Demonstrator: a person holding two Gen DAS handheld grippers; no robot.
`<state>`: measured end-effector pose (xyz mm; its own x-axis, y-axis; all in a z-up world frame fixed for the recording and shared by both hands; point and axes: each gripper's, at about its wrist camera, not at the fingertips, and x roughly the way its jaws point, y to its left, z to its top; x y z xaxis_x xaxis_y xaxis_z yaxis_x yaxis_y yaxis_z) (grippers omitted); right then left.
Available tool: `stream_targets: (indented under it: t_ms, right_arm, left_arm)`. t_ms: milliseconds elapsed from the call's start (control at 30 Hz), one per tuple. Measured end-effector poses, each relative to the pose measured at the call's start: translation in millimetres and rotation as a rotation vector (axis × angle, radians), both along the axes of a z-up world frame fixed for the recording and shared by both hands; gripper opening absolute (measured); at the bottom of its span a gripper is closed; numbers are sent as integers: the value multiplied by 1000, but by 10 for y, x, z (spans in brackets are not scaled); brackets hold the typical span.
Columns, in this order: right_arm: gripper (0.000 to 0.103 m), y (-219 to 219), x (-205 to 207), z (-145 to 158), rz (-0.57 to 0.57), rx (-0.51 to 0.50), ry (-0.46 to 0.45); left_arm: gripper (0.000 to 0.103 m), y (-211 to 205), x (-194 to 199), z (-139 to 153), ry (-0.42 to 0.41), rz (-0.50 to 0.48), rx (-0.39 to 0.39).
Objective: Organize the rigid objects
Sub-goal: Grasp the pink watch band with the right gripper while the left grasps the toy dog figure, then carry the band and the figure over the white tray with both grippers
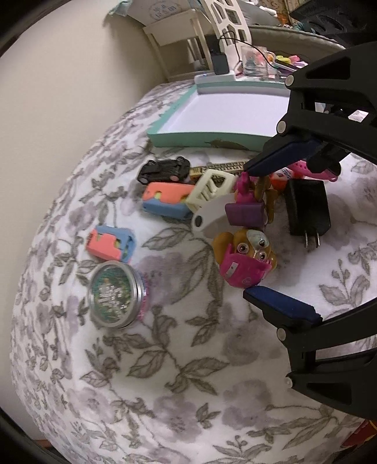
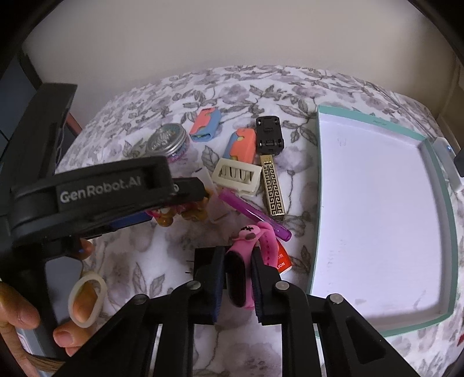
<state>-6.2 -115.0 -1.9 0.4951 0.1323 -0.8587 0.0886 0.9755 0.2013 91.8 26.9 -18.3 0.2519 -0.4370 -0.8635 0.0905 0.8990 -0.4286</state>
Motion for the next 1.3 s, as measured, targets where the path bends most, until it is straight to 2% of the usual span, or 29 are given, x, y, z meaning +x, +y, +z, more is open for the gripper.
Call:
stream_targets:
  t_ms: [333,467,767,900,1300]
  right_arm:
    - [18,-173,-53,254,-67,79,-89]
    - [18,-325,-65,303,-136,49,-106]
    - [18,-972,-124,190,-359,-28,-78]
    - [18,-1225,-169,124,-460,-86,-57]
    - [18,-1784,-286,-37,-617,-94,-29]
  left_arm:
    - [79,81,-6,262,-75,26,-43]
    - [79,-76,-55,371,-126,-8,-30]
    - [79,-622,-169,496,-173,-135,-18]
    - [79,-888,-160,460,-169,-171,-17]
    - [79,-1668,-192,273,-165,-281,14]
